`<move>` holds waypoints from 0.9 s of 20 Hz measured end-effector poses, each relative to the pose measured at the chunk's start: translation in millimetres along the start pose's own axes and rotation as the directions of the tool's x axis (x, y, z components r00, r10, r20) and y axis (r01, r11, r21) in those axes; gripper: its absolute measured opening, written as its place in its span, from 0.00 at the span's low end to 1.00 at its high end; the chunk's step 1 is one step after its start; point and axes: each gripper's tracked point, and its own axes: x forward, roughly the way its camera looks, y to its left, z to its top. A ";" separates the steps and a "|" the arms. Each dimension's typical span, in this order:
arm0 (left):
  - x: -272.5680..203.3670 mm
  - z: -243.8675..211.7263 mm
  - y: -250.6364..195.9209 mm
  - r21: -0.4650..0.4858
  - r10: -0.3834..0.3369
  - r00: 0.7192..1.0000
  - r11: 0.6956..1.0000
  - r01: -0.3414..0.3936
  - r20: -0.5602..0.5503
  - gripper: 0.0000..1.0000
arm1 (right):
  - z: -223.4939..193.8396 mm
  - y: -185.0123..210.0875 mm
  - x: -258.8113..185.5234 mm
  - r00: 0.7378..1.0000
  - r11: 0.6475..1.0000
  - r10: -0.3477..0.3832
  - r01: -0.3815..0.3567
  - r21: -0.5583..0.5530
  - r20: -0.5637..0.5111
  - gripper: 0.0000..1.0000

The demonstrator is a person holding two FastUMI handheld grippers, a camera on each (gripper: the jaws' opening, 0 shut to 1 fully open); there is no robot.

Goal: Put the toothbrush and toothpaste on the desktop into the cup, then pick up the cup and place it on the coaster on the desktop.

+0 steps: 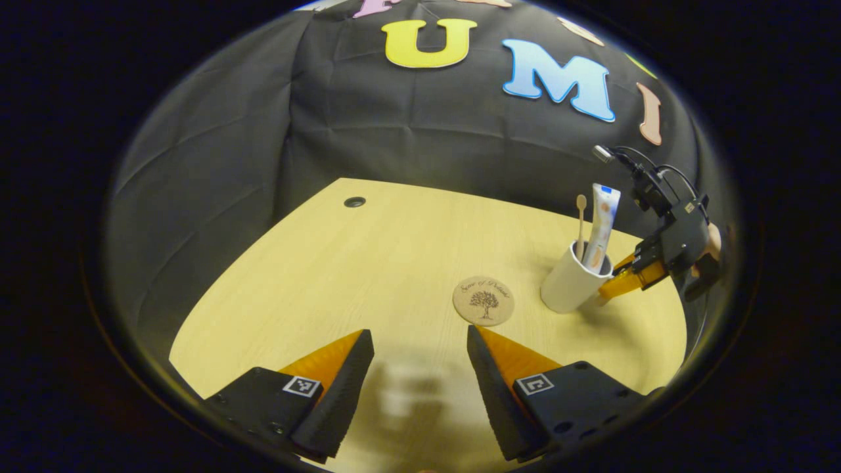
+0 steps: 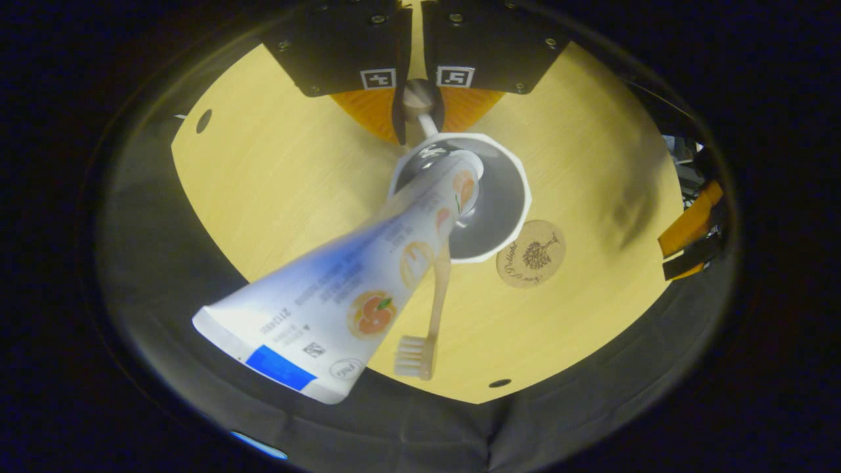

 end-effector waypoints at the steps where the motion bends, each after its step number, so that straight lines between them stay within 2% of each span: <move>1: 0.3 -1.0 -0.3 0.001 0.000 1.000 1.000 0.000 -0.002 0.92 | 1.7 -0.7 -1.1 1.000 1.000 0.002 -0.002 -0.001 0.001 0.08; 7: -10.8 -7.1 6.1 -0.007 0.007 1.000 1.000 -0.007 0.001 0.92 | 2.6 2.6 2.5 0.999 0.999 0.034 -0.034 0.008 0.029 0.08; 16: -9.9 -7.4 51.2 -0.020 0.026 1.000 0.999 -0.026 -0.006 0.90 | 2.5 0.8 3.4 0.996 0.997 0.074 -0.073 -0.022 0.047 0.08; 18: -6.8 -6.4 61.6 -0.029 0.035 0.999 0.999 -0.035 -0.006 0.93 | 1.5 -0.2 2.1 0.996 0.996 0.080 -0.078 -0.034 0.044 0.08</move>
